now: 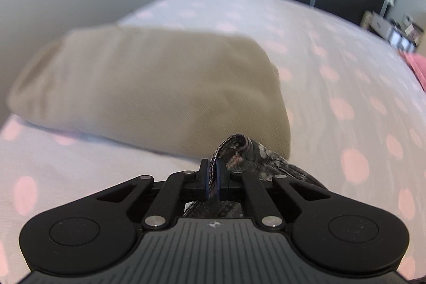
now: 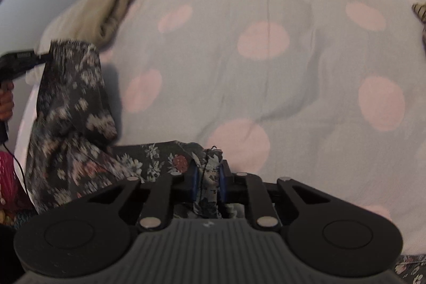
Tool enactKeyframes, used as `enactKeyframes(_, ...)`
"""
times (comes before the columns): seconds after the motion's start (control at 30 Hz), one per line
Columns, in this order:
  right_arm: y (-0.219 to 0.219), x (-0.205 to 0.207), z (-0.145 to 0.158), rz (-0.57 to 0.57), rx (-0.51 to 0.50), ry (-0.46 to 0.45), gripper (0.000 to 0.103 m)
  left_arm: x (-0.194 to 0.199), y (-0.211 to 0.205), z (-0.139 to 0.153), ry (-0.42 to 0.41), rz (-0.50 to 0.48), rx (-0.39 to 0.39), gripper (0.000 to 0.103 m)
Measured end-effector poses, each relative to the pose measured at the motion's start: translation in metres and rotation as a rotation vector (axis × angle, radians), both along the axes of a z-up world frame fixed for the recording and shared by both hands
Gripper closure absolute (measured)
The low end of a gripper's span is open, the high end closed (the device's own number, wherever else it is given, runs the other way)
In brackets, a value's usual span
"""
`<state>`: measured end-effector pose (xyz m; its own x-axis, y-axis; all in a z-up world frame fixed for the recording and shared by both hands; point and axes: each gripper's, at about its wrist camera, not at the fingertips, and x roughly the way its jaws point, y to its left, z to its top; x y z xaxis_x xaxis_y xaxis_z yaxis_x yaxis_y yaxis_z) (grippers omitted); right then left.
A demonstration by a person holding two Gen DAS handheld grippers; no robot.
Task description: Fold clothes
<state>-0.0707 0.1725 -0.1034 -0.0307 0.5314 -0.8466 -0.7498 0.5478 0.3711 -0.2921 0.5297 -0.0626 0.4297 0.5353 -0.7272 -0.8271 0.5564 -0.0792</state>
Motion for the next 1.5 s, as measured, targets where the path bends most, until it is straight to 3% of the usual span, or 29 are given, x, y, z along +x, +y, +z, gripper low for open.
enactKeyframes(0.23, -0.024, 0.014, 0.045, -0.082, 0.131, -0.092, 0.086, -0.047, -0.002, 0.04, -0.095, 0.139, 0.08, 0.1)
enactKeyframes(0.43, -0.074, 0.044, 0.067, -0.286, 0.151, -0.182, 0.087, -0.086, 0.003, 0.059, -0.16, 0.249, 0.112, 0.1)
enactKeyframes(0.87, -0.19, 0.111, 0.103, -0.76, 0.148, -0.378, 0.087, -0.113, 0.021, 0.053, -0.146, 0.34, 0.103, 0.1)
enactKeyframes(1.03, -0.219, 0.134, 0.111, -0.871, 0.109, -0.435, 0.087, -0.111, 0.023, 0.05, -0.136, 0.349, 0.101, 0.1)
enactKeyframes(1.2, -0.238, 0.16, 0.112, -0.919, 0.109, -0.434, 0.087, -0.101, 0.024, 0.048, -0.115, 0.337, 0.103, 0.1)
enactKeyframes(1.3, -0.245, 0.166, 0.108, -0.918, 0.166, -0.418, 0.087, -0.092, 0.025, 0.047, -0.095, 0.333, 0.118, 0.1)
enactKeyframes(1.4, -0.238, 0.163, 0.097, -0.809, 0.127, -0.419, 0.087, -0.087, 0.028, 0.043, -0.062, 0.341, 0.116, 0.1)
enactKeyframes(1.5, -0.235, 0.16, 0.068, -0.706, 0.033, -0.342, 0.087, -0.082, 0.031, 0.038, -0.034, 0.351, 0.109, 0.1)
